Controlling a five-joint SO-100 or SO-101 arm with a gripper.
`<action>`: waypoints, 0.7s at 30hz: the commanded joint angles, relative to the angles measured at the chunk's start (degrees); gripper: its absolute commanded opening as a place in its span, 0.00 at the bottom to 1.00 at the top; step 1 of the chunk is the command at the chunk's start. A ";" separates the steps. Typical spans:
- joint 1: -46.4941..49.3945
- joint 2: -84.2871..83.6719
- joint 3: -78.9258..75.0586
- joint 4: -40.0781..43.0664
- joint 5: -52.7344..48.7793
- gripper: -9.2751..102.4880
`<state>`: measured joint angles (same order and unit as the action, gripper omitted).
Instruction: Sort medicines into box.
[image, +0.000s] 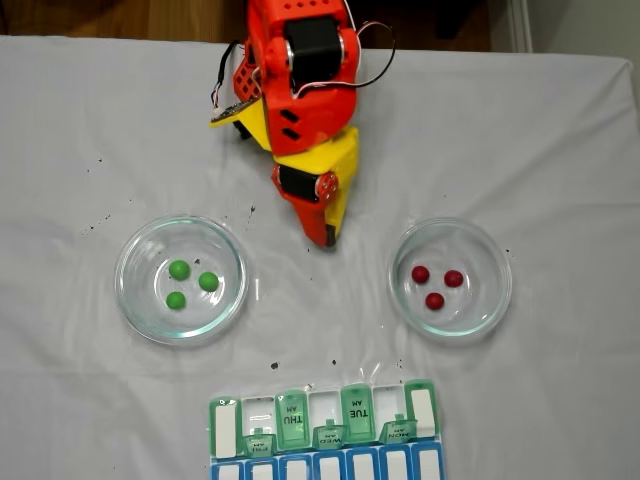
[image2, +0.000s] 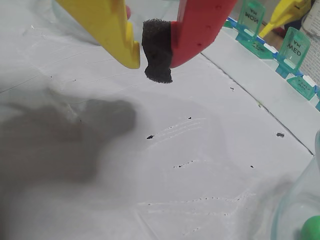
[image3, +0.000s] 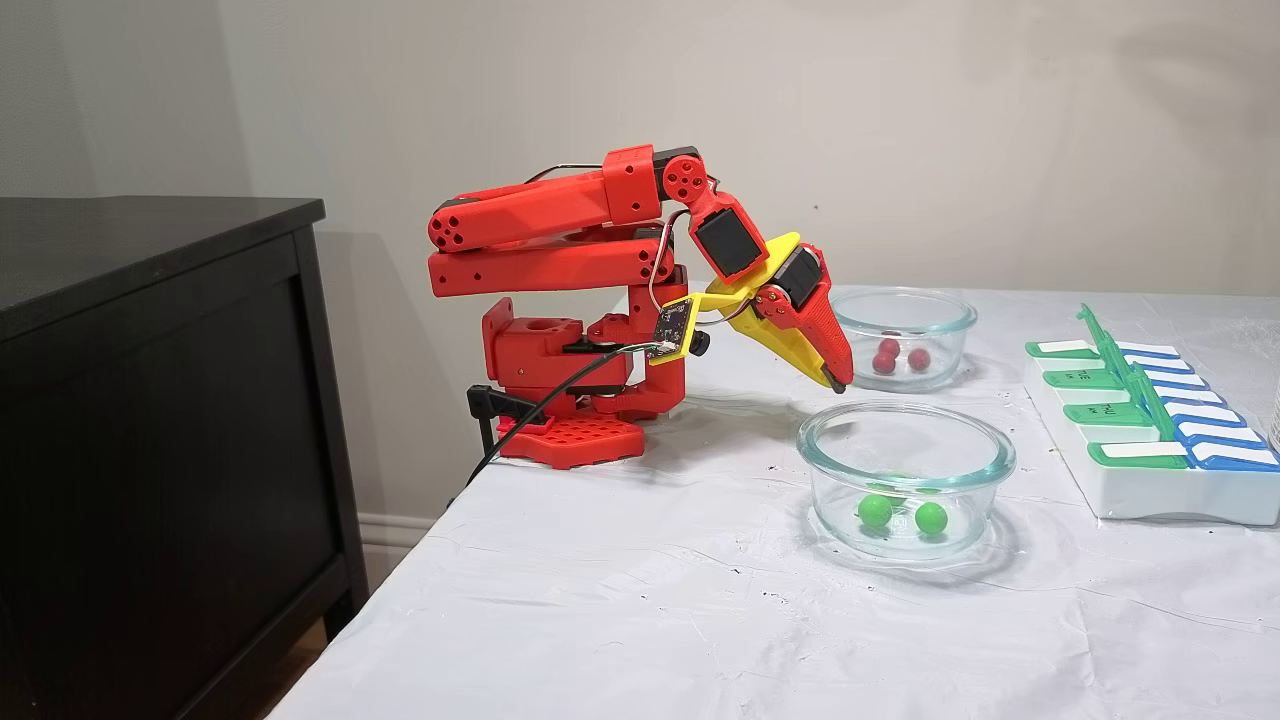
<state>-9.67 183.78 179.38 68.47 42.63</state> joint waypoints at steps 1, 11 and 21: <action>0.18 -0.18 -0.97 1.41 5.10 0.12; -2.02 -0.18 -1.93 -2.81 -5.71 0.08; 10.55 -0.09 -22.85 4.13 -37.88 0.08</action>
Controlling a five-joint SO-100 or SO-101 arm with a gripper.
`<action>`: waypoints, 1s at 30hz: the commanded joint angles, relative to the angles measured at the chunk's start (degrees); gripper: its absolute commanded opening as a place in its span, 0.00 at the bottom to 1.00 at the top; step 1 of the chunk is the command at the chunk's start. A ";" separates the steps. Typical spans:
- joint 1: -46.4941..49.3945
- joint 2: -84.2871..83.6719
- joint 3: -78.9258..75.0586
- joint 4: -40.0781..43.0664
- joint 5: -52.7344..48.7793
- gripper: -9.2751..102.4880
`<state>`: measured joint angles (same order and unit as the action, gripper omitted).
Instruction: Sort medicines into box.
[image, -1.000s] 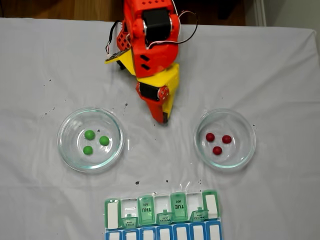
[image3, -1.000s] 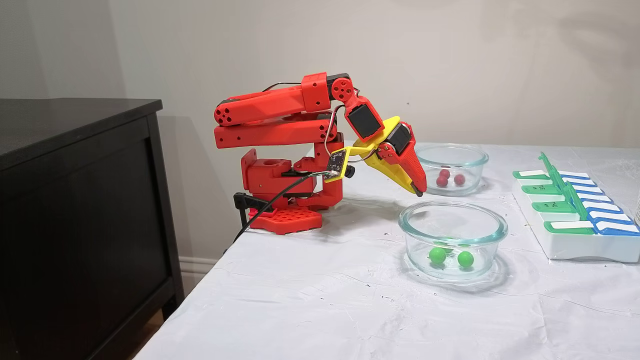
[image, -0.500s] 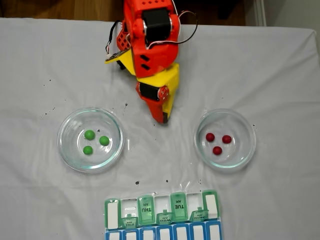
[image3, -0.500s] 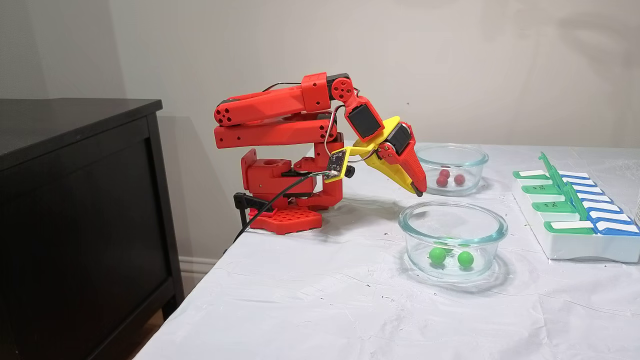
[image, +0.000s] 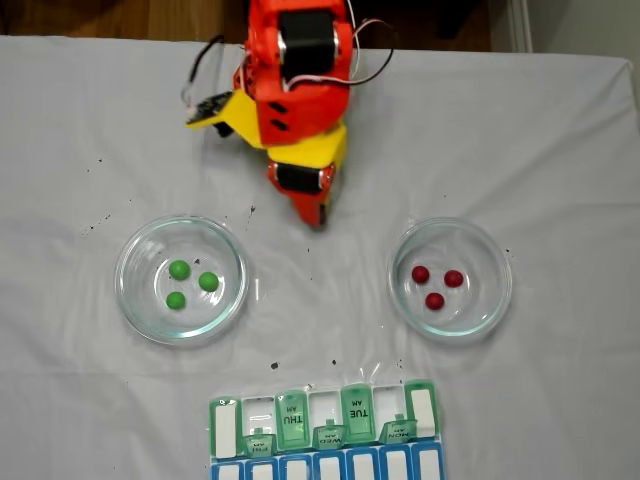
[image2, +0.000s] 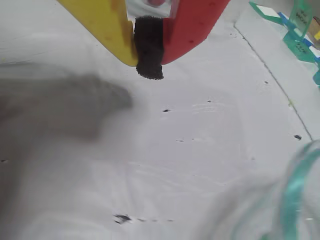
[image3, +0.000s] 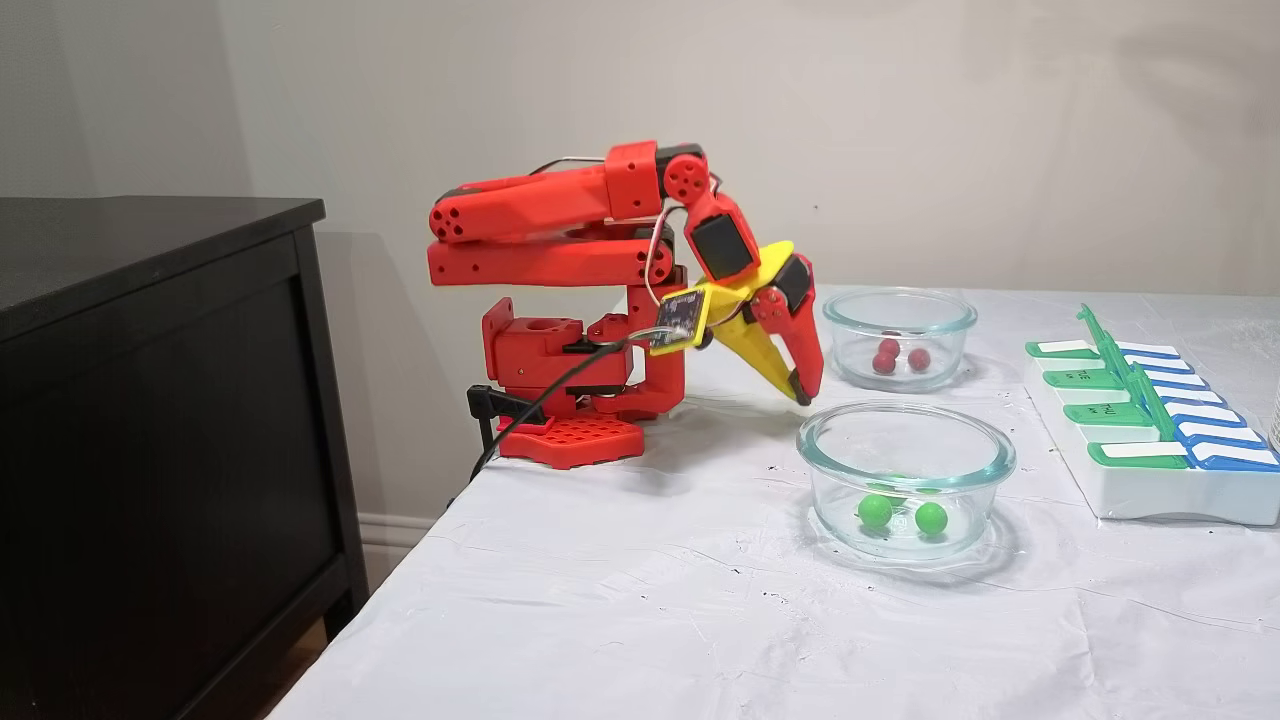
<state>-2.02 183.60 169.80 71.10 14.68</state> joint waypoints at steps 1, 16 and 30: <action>3.69 0.09 -15.91 2.46 -12.66 0.08; -2.46 0.09 -31.38 -2.02 -34.54 0.08; -30.15 -33.05 -65.13 18.63 -14.77 0.08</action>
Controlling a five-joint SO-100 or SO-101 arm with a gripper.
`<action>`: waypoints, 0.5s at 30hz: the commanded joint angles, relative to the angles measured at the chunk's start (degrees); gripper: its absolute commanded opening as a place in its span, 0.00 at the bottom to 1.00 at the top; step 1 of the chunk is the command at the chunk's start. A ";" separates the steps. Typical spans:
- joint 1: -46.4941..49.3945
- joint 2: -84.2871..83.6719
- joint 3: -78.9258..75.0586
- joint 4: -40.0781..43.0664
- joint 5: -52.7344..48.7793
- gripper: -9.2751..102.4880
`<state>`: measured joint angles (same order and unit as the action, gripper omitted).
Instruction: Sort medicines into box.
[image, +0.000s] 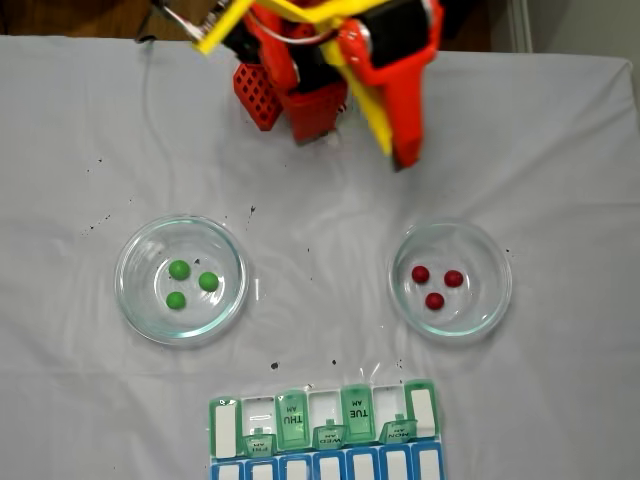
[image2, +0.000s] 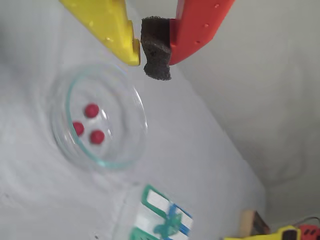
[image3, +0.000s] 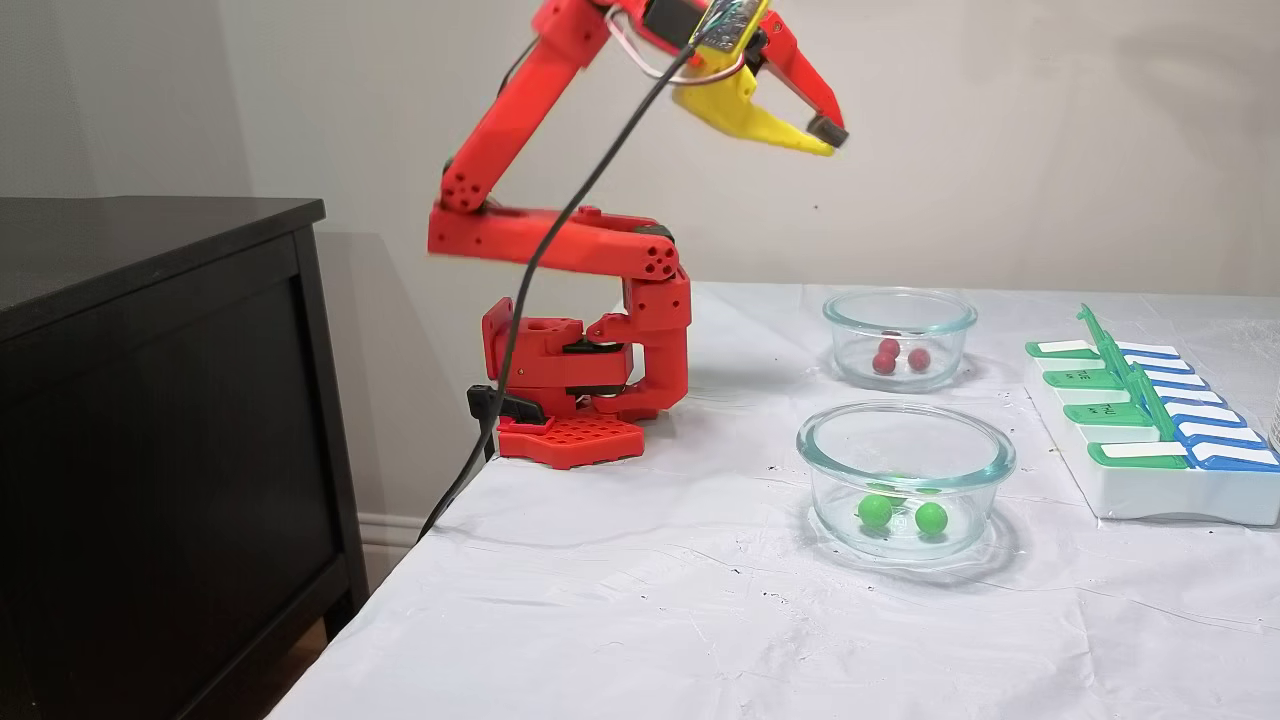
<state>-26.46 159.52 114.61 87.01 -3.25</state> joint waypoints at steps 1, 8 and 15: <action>-6.77 -11.07 -10.90 4.04 2.72 0.08; -15.38 -7.03 -11.43 -4.92 -10.90 0.09; -12.39 -11.95 -3.87 -8.00 -18.28 0.08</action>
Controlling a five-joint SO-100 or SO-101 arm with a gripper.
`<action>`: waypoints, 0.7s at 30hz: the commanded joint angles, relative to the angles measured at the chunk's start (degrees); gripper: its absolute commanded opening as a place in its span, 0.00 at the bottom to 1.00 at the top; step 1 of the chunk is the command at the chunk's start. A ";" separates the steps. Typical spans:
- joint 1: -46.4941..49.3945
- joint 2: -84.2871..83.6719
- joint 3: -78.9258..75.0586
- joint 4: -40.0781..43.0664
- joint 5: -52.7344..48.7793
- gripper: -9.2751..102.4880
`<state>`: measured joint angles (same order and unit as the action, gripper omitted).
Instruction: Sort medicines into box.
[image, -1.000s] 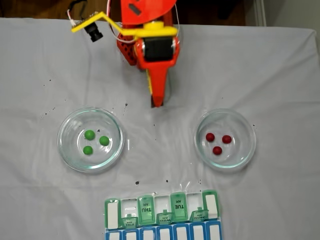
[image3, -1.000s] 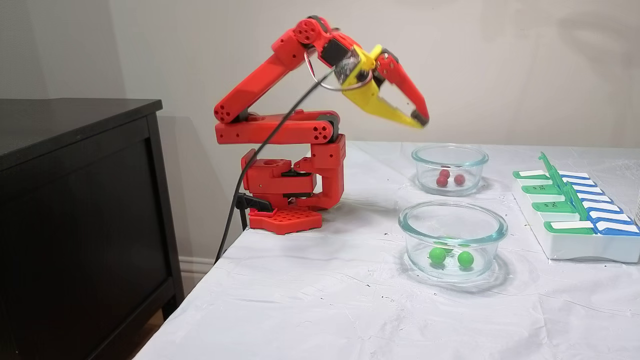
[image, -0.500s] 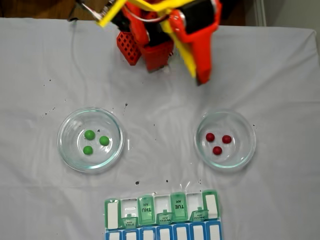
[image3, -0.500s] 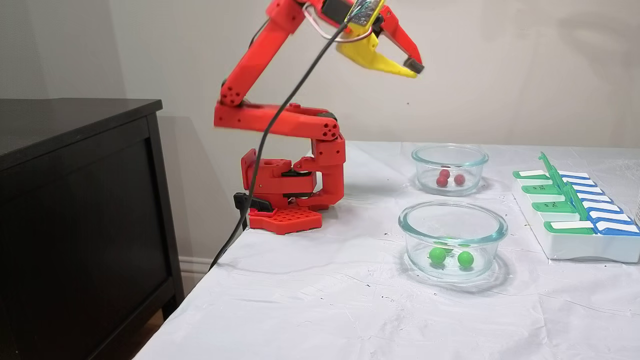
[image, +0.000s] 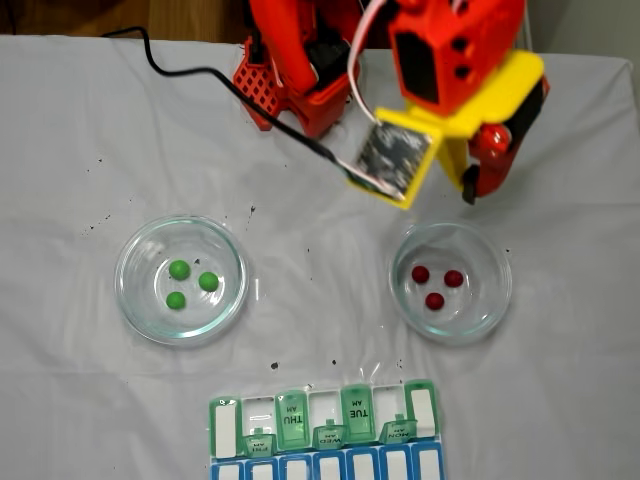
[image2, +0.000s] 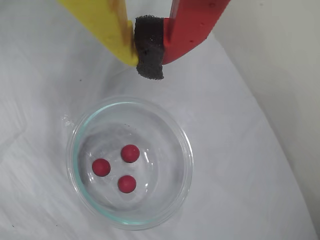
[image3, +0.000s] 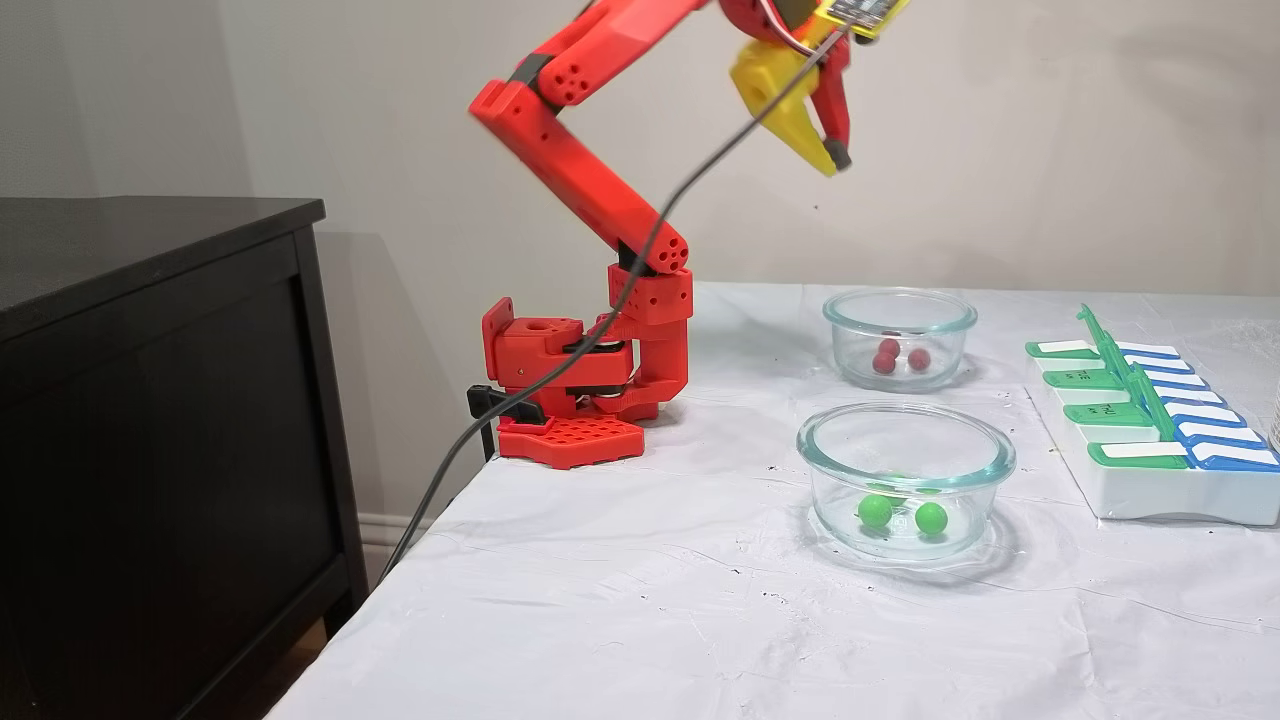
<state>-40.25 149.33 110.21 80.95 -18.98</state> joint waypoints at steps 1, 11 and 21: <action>0.53 -2.55 1.85 -2.20 -1.32 0.08; 3.25 -9.05 -2.90 -6.94 -5.54 0.08; 1.76 -23.55 -3.78 -10.55 -12.30 0.20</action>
<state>-37.35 125.68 110.92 71.28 -29.27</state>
